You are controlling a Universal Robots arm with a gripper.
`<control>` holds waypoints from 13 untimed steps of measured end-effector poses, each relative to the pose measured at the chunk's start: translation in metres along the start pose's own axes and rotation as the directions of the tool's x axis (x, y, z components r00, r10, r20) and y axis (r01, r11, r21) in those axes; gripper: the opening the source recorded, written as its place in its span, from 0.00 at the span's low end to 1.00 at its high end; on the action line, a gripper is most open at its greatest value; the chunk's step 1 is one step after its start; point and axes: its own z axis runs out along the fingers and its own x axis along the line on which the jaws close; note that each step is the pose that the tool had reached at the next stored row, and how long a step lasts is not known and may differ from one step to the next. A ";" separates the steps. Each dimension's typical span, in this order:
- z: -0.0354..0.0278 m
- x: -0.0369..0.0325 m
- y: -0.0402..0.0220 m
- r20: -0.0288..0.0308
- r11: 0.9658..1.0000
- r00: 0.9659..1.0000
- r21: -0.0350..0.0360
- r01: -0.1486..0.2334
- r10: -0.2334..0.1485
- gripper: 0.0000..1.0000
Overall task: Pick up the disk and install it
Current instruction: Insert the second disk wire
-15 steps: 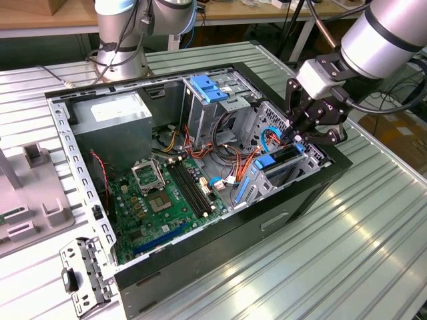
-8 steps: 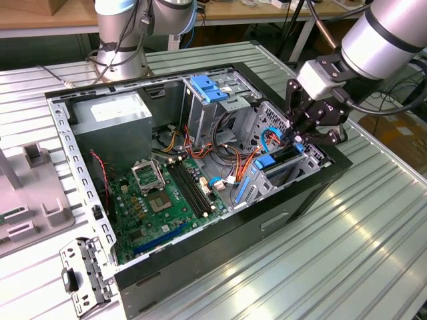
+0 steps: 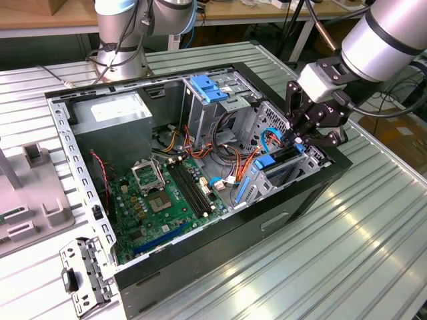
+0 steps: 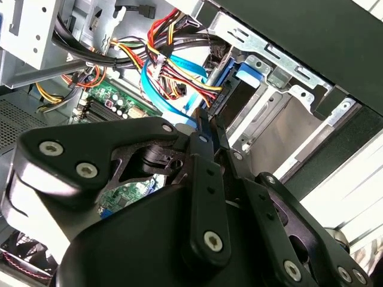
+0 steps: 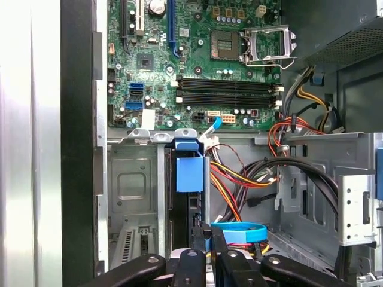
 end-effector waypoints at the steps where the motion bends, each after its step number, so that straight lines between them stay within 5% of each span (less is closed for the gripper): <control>1: 0.0002 0.0000 0.0000 0.000 1.000 1.000 0.000 0.000 0.000 0.16; 6: 0.0023 0.0004 0.0000 0.000 1.000 1.000 0.000 0.000 0.000 0.16; 9: 0.0118 0.0024 -0.0012 0.000 1.000 1.000 0.000 0.002 -0.002 0.16; 13: 0.0126 0.0026 -0.0018 0.000 1.000 1.000 0.000 0.002 -0.002 0.16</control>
